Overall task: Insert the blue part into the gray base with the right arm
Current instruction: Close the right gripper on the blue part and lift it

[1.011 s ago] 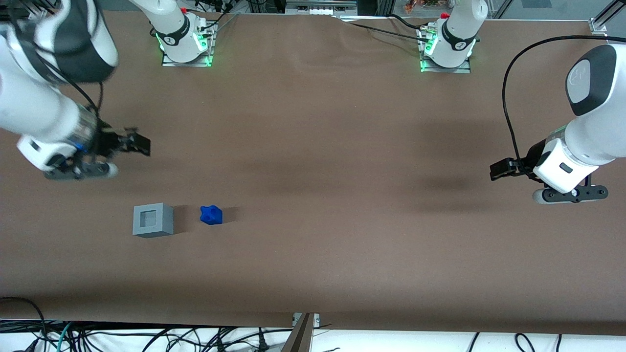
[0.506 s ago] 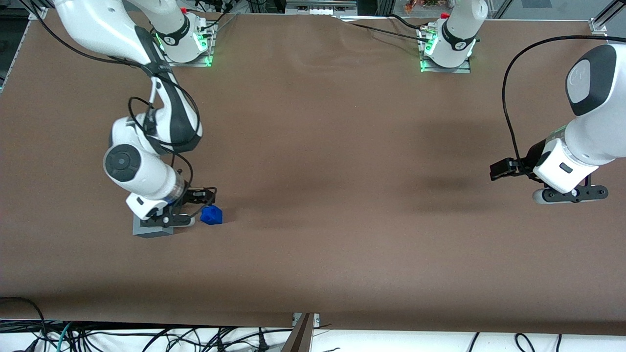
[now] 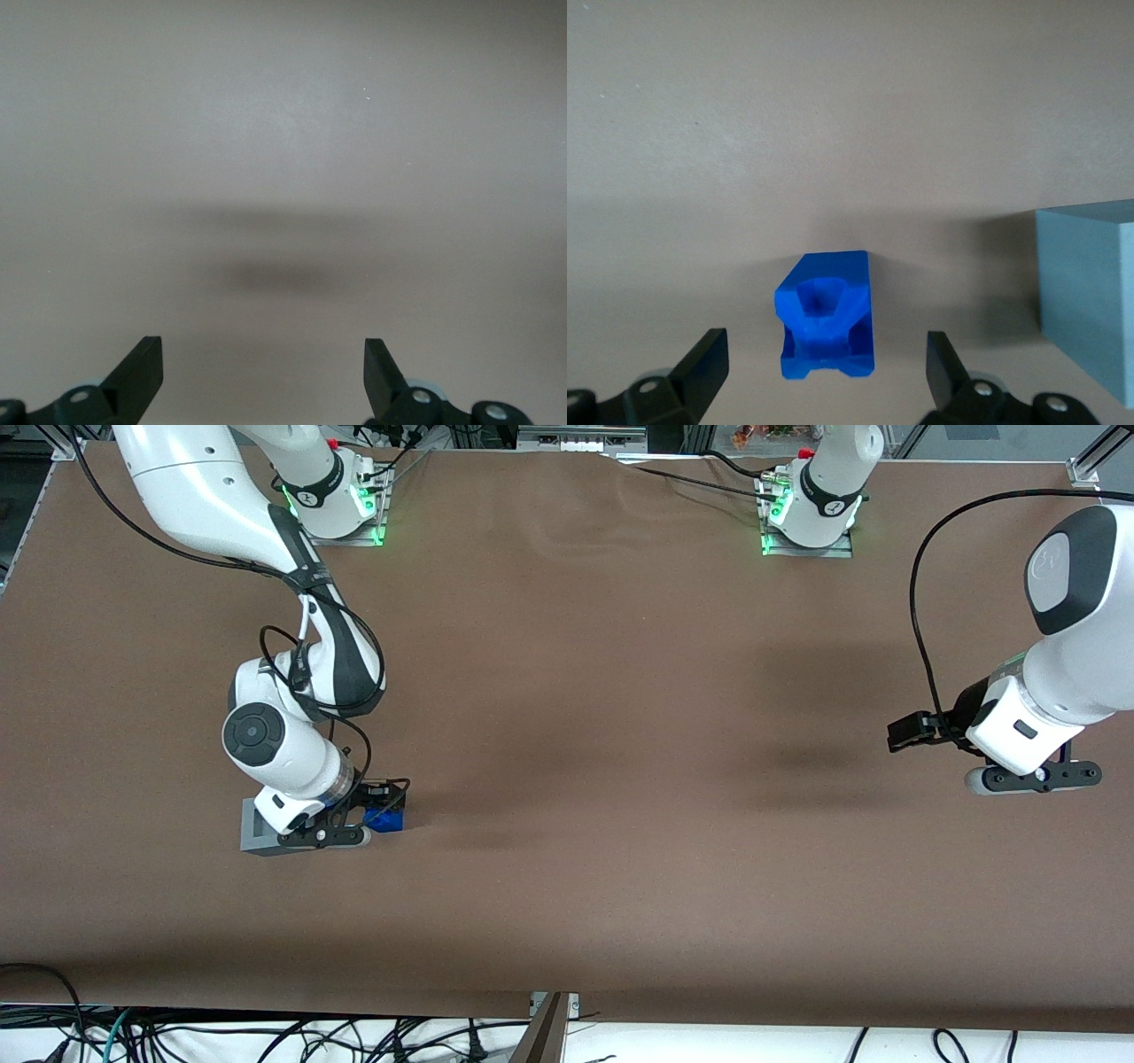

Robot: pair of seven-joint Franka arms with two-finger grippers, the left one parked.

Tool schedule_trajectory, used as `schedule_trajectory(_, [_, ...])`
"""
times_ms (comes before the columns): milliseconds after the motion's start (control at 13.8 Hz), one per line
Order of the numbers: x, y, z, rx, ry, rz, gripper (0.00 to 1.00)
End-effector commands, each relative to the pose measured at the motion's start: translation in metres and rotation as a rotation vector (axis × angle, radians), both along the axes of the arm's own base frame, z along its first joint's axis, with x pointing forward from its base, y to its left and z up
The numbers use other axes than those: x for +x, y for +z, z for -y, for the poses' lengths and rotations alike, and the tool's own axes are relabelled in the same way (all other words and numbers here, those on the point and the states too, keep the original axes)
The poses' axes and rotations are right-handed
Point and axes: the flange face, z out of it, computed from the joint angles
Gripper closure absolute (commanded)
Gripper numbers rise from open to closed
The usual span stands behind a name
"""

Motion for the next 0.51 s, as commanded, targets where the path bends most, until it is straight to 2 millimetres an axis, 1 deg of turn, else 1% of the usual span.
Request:
schedule_trajectory(0, [0.008,-0.014,-0.005,0.009,-0.008,0.039,0.02])
schedule_trajectory(72, [0.008,-0.019,-0.008,0.013,-0.004,0.049,0.02])
schedule_trajectory(144, [0.007,-0.023,-0.009,0.012,-0.003,0.045,0.07])
schedule_trajectory(217, [0.007,-0.025,-0.01,0.01,0.0,0.042,0.15])
schedule_trajectory(433, [0.008,-0.021,-0.01,0.01,0.011,0.049,0.51])
